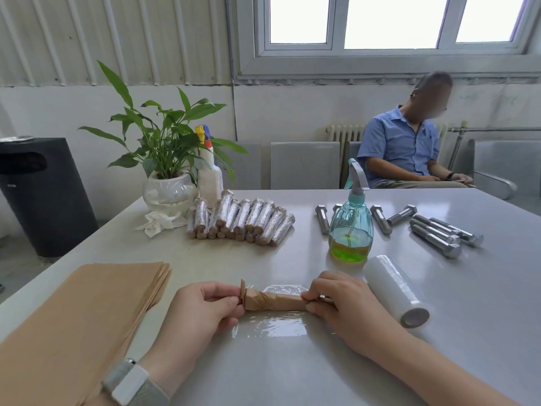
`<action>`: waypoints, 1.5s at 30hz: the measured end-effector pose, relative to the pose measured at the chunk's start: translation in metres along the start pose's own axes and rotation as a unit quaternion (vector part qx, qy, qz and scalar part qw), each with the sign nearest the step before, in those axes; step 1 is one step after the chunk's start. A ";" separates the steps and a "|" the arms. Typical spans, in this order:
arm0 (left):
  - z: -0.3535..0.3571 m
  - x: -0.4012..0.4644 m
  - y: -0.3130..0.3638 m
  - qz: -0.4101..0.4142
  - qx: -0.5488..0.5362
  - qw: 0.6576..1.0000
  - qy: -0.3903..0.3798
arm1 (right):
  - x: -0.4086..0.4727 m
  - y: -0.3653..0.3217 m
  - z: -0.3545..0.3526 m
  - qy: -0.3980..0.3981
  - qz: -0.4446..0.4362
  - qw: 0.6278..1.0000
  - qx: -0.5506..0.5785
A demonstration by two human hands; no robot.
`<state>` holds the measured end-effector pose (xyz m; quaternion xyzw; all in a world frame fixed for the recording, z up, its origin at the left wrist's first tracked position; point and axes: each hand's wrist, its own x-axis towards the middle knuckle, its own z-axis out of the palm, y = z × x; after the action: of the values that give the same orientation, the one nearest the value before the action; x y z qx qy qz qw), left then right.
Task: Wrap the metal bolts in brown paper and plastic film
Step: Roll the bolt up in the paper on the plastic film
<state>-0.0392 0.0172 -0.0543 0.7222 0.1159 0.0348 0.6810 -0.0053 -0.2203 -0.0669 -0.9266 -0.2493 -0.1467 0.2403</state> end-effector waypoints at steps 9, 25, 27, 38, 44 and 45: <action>-0.005 0.001 0.002 -0.021 0.038 0.999 -0.033 | 0.000 -0.001 0.000 0.002 0.002 1.000 0.017; -0.007 -0.001 0.009 0.005 0.144 0.986 -0.080 | -0.001 -0.002 -0.001 0.002 0.013 1.000 0.029; -0.004 -0.003 0.006 0.035 0.181 0.981 -0.064 | -0.001 -0.002 -0.001 0.003 0.011 1.000 0.028; 0.010 -0.019 -0.006 0.258 0.407 0.876 -0.027 | -0.003 -0.003 -0.003 -0.003 0.023 0.999 0.028; 0.020 -0.016 -0.008 0.422 0.627 0.655 0.004 | -0.002 -0.004 -0.003 -0.005 0.026 0.999 0.024; 0.022 -0.016 -0.005 0.426 0.661 0.618 0.003 | -0.002 -0.004 -0.003 -0.006 0.027 0.999 0.023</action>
<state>-0.0509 -0.0074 -0.0588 0.9455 -0.2112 0.2372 -0.0720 -0.0091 -0.2195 -0.0637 -0.9280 -0.2295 -0.1286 0.2637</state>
